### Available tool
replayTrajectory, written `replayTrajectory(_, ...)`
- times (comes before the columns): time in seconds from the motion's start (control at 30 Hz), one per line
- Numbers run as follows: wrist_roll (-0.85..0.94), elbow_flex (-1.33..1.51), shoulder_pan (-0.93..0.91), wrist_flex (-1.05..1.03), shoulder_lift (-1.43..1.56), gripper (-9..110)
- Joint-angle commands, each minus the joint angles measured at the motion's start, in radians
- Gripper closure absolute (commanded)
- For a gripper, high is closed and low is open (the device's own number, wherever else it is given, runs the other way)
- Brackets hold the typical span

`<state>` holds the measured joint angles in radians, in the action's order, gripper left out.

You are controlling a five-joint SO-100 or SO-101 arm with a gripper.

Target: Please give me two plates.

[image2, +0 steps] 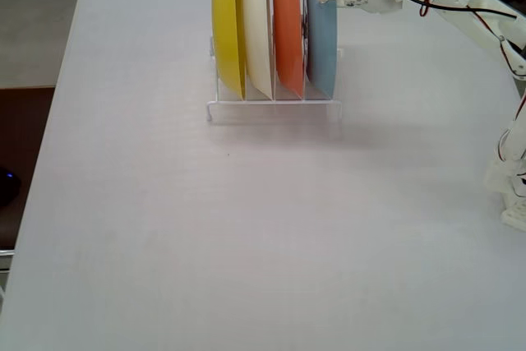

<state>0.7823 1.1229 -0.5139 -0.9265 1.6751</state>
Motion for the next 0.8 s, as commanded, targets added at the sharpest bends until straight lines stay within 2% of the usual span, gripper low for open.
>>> replayTrajectory(0.0, 0.012, -0.150, -0.006, -0.048, 0.017, 102)
replayTrajectory(0.2, -0.012, -0.396, -0.023, -0.209, 0.037, 102)
replayTrajectory(0.37, -0.084, -0.443, -0.018, -0.215, 0.107, 102)
replayTrajectory(0.77, -0.420, -0.453, 0.031, -0.351, 0.387, 102)
